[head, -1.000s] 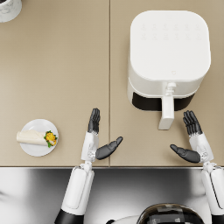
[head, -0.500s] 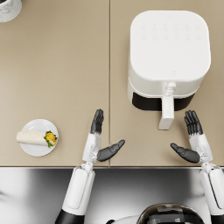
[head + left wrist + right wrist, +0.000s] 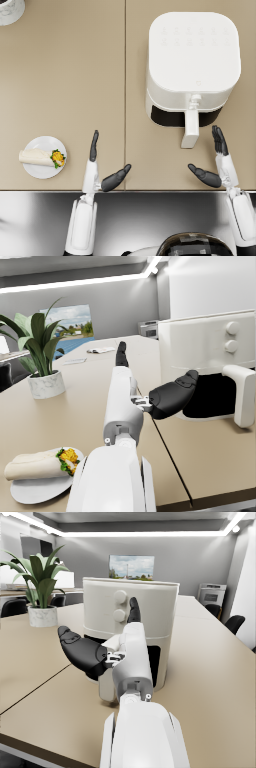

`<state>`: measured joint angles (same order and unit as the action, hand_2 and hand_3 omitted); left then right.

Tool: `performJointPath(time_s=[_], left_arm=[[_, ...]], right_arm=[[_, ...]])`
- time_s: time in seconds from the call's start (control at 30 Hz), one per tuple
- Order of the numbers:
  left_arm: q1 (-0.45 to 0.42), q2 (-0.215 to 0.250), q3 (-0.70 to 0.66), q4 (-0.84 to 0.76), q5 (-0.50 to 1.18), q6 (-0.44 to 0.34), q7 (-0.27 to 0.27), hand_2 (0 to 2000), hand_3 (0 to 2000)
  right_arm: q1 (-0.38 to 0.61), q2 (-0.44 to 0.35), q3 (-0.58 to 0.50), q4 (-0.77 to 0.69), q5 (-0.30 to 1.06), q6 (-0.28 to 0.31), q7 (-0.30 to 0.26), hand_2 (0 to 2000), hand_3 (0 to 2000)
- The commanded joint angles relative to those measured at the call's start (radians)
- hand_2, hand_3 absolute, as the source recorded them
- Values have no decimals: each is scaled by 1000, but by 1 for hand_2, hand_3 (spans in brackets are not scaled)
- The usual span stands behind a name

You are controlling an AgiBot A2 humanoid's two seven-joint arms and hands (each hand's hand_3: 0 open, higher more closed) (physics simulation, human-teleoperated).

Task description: Pick up the chicken rolls and place it into the air fryer

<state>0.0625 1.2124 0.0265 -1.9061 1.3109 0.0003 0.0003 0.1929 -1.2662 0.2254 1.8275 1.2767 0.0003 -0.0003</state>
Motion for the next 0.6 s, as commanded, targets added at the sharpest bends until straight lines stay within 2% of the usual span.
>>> performJointPath(time_s=[0.03,0.37,0.53,0.57,0.6], left_arm=[[-8,1,-67,-22,45,0,0,0,0],[-34,21,-249,-19,495,0,0,0,0],[-9,9,-354,-13,721,0,0,0,0],[-2,4,-370,-6,766,-24,-16,0,0],[1,2,-387,5,812,-99,-56,0,0]], right_arm=[[28,-19,4,-14,16,0,0,0,0],[25,-42,32,-130,56,0,0,0,0],[14,-49,26,-182,58,0,0,0,0],[12,-50,21,-184,58,0,0,0,0],[13,-53,21,-194,58,0,0,0,0]])
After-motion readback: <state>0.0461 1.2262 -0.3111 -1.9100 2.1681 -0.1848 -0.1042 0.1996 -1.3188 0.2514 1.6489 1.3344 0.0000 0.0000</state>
